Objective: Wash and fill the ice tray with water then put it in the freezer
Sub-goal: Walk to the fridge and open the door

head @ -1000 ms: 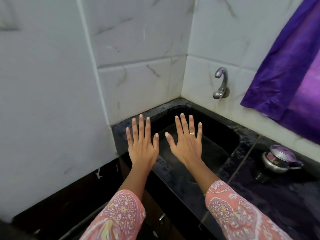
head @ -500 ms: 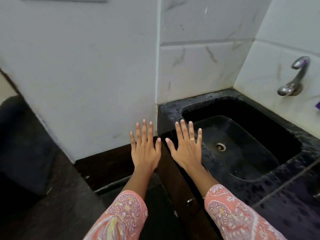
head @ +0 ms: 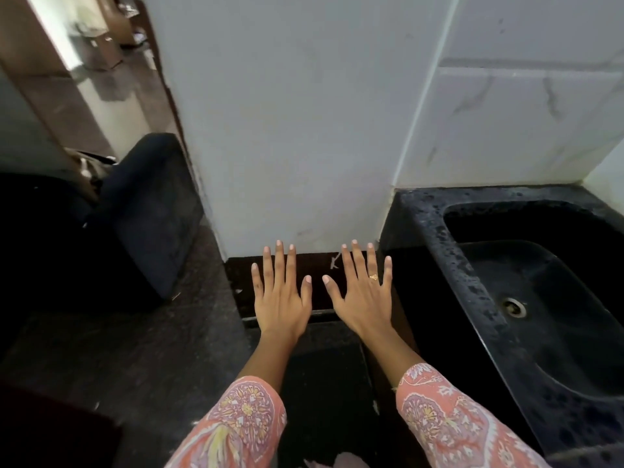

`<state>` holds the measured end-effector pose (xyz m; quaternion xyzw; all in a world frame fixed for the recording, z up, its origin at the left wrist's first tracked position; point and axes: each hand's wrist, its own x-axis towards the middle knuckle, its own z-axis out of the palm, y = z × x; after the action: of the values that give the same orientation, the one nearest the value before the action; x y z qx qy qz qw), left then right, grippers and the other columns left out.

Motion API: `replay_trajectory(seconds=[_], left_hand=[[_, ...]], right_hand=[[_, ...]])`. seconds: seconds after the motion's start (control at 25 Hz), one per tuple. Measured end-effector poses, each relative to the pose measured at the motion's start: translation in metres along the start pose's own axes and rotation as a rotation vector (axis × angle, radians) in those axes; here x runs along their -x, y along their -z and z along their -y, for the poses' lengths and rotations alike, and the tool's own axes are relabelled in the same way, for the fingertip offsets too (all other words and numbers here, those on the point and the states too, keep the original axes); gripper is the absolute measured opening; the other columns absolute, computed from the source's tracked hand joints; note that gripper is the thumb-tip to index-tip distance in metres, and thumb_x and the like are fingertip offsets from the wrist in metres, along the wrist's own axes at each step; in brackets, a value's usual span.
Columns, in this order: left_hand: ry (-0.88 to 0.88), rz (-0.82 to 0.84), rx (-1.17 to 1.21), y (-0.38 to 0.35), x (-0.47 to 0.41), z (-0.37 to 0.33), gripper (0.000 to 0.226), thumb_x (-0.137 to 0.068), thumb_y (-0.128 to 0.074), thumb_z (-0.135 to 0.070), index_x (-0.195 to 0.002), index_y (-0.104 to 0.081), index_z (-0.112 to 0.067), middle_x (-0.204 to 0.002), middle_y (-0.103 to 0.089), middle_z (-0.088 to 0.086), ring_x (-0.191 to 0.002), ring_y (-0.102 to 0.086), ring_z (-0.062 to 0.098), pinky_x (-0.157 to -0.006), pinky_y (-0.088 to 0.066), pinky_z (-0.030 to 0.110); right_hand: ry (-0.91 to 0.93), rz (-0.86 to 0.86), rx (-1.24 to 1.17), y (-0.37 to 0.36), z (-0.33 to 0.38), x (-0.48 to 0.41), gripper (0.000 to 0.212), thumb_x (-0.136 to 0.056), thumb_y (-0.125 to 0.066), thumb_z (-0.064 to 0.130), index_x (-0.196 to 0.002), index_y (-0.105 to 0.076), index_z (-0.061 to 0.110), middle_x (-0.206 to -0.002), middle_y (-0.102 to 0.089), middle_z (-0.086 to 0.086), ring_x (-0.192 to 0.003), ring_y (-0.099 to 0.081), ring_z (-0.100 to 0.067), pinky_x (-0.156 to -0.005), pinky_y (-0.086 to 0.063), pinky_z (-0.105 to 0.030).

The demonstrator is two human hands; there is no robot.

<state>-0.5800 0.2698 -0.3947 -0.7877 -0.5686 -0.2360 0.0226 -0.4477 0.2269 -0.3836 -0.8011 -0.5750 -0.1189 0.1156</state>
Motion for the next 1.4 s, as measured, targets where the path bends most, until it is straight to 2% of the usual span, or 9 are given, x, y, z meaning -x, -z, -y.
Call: replay_trajectory(seconds=[0.08, 0.4, 0.56, 0.68, 0.8, 0.88, 1.04, 1.24, 1.4], left_hand=[[0.057, -0.017, -0.039, 0.003, 0.006, 0.016, 0.063, -0.093, -0.022, -0.044, -0.148, -0.023, -0.012, -0.155, -0.012, 0.008, -0.143, -0.009, 0.028, -0.114, 0.014, 0.037], [0.31, -0.057, -0.15, 0.025, 0.052, 0.064, 0.062, -0.094, -0.024, -0.043, -0.148, -0.02, -0.014, -0.156, -0.016, 0.01, -0.144, -0.006, 0.025, -0.115, 0.01, 0.038], [0.429, -0.066, -0.185, 0.039, 0.085, 0.073, 0.063, -0.093, -0.023, -0.044, -0.148, -0.02, -0.013, -0.156, -0.016, 0.011, -0.144, -0.011, 0.029, -0.114, 0.014, 0.036], [0.513, -0.089, -0.222, 0.048, 0.107, 0.081, 0.064, -0.093, -0.021, -0.045, -0.148, -0.016, -0.014, -0.157, -0.013, 0.01, -0.144, -0.005, 0.027, -0.114, 0.015, 0.035], [0.586, -0.064, -0.225, 0.057, 0.13, 0.087, 0.066, -0.09, -0.01, -0.049, -0.148, -0.002, -0.019, -0.157, 0.005, 0.004, -0.144, 0.011, 0.021, -0.111, 0.026, 0.031], [0.651, -0.071, -0.235, 0.066, 0.146, 0.093, 0.067, -0.089, -0.006, -0.05, -0.148, 0.0, -0.02, -0.156, 0.009, 0.002, -0.143, 0.015, 0.019, -0.109, 0.028, 0.03], [0.745, -0.08, -0.265, 0.08, 0.172, 0.111, 0.066, -0.088, -0.005, -0.051, -0.147, 0.002, -0.02, -0.155, 0.011, 0.001, -0.142, 0.016, 0.019, -0.109, 0.028, 0.031], [0.824, -0.139, -0.331, 0.101, 0.196, 0.142, 0.064, -0.092, -0.017, -0.046, -0.147, -0.01, -0.015, -0.155, -0.003, 0.005, -0.144, 0.001, 0.023, -0.112, 0.021, 0.032], [0.856, -0.157, -0.362, 0.128, 0.219, 0.174, 0.065, -0.09, -0.011, -0.049, -0.147, -0.003, -0.017, -0.155, 0.004, 0.003, -0.143, 0.009, 0.021, -0.111, 0.025, 0.031]], right_hand=[[0.069, 0.015, -0.016, -0.004, 0.015, 0.0, 0.07, -0.09, -0.02, 0.06, -0.144, -0.031, 0.015, -0.152, -0.031, -0.008, -0.142, -0.02, -0.029, -0.112, 0.003, -0.048], [0.337, 0.09, -0.121, -0.017, 0.067, 0.014, 0.072, -0.09, -0.017, 0.061, -0.144, -0.03, 0.015, -0.152, -0.029, -0.008, -0.142, -0.017, -0.028, -0.112, 0.003, -0.049], [0.482, 0.101, -0.197, -0.014, 0.086, 0.032, 0.073, -0.089, -0.015, 0.061, -0.147, -0.021, 0.016, -0.155, -0.02, -0.007, -0.143, -0.004, -0.025, -0.112, 0.011, -0.046], [0.546, 0.096, -0.231, -0.011, 0.102, 0.046, 0.073, -0.089, -0.017, 0.06, -0.146, -0.025, 0.015, -0.154, -0.025, -0.007, -0.141, -0.006, -0.025, -0.112, 0.009, -0.046], [0.665, 0.177, -0.269, -0.012, 0.116, 0.059, 0.077, -0.085, -0.006, 0.063, -0.149, -0.007, 0.02, -0.158, -0.004, -0.002, -0.141, 0.014, -0.019, -0.109, 0.024, -0.041], [0.711, 0.204, -0.292, -0.011, 0.128, 0.068, 0.079, -0.083, -0.001, 0.064, -0.149, -0.003, 0.021, -0.158, 0.001, -0.001, -0.14, 0.02, -0.018, -0.108, 0.025, -0.041], [0.815, 0.214, -0.344, -0.006, 0.156, 0.084, 0.079, -0.084, -0.003, 0.064, -0.149, -0.007, 0.019, -0.158, -0.003, -0.002, -0.141, 0.016, -0.018, -0.111, 0.021, -0.042], [0.886, 0.142, -0.4, 0.001, 0.202, 0.105, 0.073, -0.089, -0.019, 0.059, -0.146, -0.025, 0.014, -0.155, -0.023, -0.006, -0.144, -0.011, -0.026, -0.113, 0.006, -0.045], [0.943, 0.138, -0.428, 0.011, 0.243, 0.125, 0.075, -0.088, -0.014, 0.061, -0.148, -0.016, 0.016, -0.157, -0.014, -0.003, -0.144, 0.002, -0.021, -0.112, 0.016, -0.041]])
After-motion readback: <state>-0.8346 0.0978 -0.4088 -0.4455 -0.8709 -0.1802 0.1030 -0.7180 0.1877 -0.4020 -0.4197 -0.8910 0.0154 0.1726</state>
